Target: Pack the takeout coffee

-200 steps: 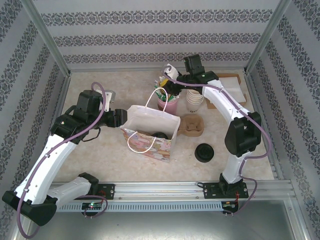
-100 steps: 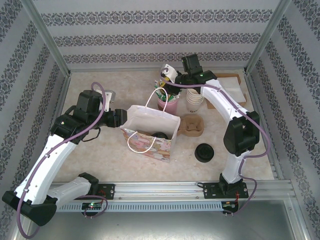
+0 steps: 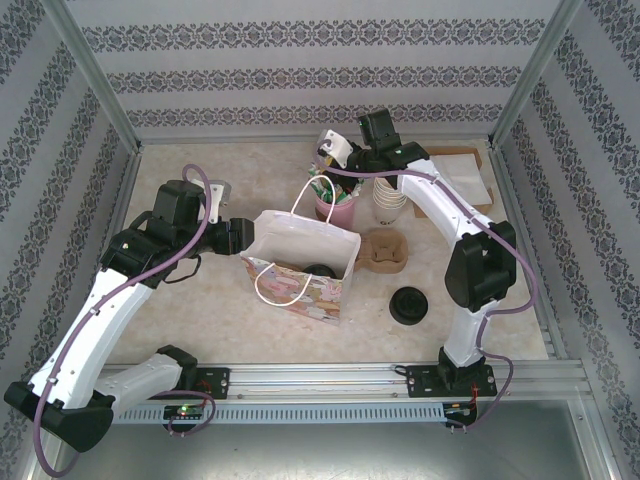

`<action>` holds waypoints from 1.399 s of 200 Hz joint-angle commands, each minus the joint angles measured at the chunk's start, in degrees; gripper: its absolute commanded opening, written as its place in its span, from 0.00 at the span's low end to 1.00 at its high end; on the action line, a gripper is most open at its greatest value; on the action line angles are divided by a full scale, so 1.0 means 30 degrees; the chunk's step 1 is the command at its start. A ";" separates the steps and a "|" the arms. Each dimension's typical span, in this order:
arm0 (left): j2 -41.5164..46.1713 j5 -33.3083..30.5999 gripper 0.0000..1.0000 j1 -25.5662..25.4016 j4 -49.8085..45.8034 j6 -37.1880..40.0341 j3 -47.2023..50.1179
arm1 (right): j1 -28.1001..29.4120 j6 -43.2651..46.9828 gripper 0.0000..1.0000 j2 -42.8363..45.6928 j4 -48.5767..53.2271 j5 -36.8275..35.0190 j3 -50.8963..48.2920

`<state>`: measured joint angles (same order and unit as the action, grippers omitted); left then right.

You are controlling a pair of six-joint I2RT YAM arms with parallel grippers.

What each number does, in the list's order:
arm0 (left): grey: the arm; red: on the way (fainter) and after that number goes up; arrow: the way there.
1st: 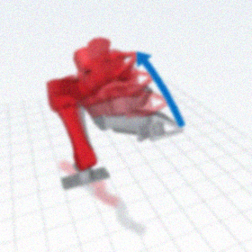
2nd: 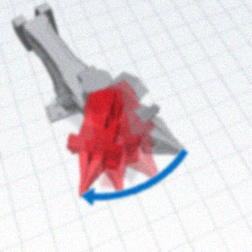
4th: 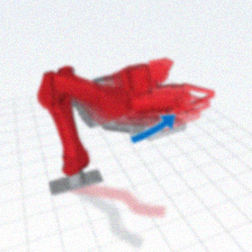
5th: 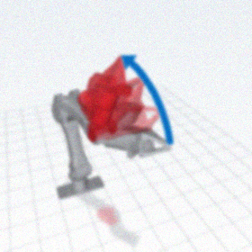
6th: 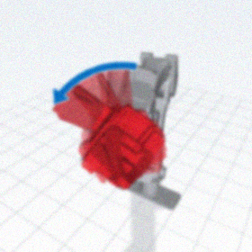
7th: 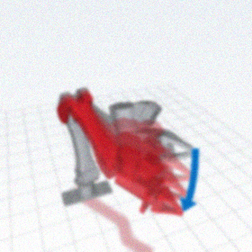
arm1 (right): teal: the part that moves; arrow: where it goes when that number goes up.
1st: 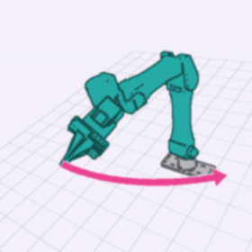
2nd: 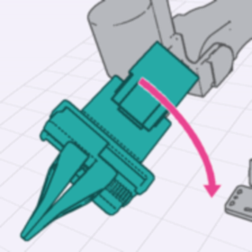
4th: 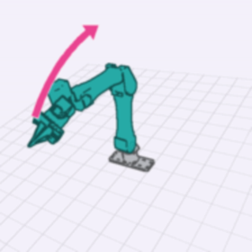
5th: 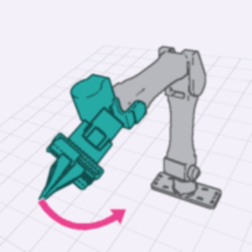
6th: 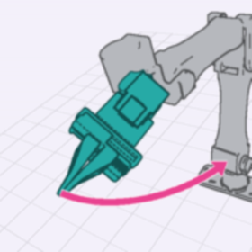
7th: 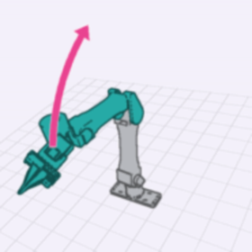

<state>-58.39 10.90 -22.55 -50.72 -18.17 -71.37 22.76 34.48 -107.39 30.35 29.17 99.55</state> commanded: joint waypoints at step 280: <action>0.0018 0.0175 0.65 -0.0104 -0.0138 -0.0203 0.0205 | -0.1231 -0.2686 0.28 0.1363 -0.0032 0.2869 -0.0335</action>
<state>-58.41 10.92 -22.55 -50.68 -18.22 -71.00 19.59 25.45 -103.79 30.61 32.21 99.46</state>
